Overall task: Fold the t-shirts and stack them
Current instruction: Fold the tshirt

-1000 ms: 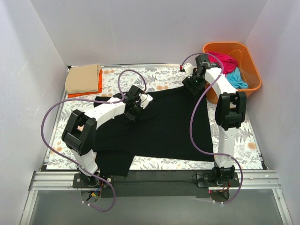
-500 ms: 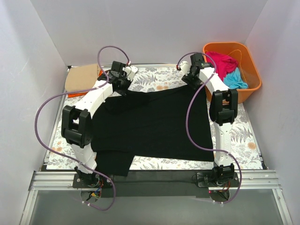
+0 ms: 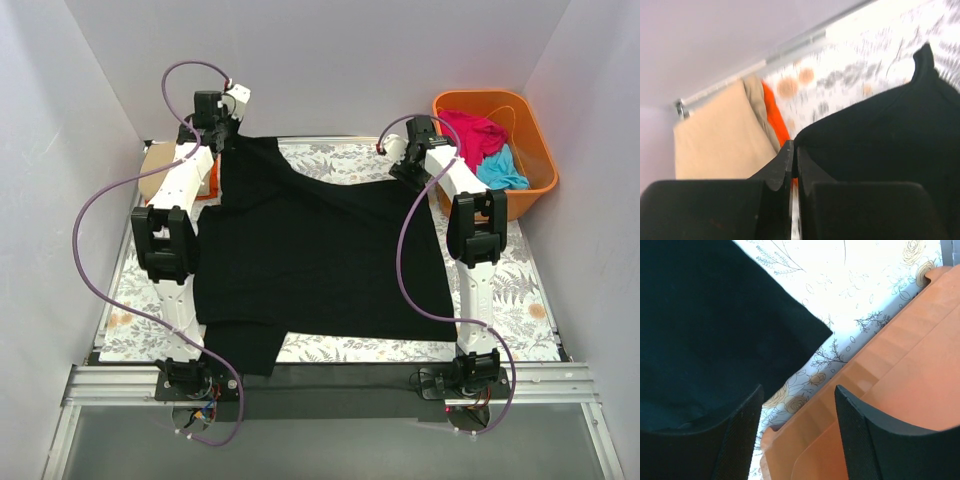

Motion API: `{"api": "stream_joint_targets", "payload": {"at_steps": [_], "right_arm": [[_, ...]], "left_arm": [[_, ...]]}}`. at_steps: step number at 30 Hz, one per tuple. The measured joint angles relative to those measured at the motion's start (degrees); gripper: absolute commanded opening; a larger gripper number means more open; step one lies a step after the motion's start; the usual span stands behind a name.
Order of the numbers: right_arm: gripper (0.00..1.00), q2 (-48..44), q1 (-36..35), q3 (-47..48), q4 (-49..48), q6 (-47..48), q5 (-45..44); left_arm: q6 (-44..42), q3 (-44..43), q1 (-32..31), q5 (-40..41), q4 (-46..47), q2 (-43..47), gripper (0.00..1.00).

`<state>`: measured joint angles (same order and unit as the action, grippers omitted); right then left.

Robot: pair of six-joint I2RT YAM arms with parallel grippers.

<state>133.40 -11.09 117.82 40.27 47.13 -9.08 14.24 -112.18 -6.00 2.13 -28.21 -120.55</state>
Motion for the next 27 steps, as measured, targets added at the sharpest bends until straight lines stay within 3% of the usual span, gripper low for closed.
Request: {"api": "stream_joint_targets", "payload": {"at_steps": [4, 11, 27], "right_arm": [[0.50, 0.0, 0.2, 0.0, -0.1, 1.3, 0.0], [0.48, 4.2, 0.7, 5.7, -1.1, 2.4, 0.4], [0.50, 7.9, 1.2, 4.9, -6.1, -2.1, 4.9]], "left_arm": [[-1.9, -4.3, -0.5, -1.0, 3.0, -2.1, 0.00], [-4.2, -2.7, -0.9, -1.5, 5.5, -2.3, 0.00], [-4.1, -1.0, -0.9, -1.7, 6.6, -3.0, 0.00]]}}
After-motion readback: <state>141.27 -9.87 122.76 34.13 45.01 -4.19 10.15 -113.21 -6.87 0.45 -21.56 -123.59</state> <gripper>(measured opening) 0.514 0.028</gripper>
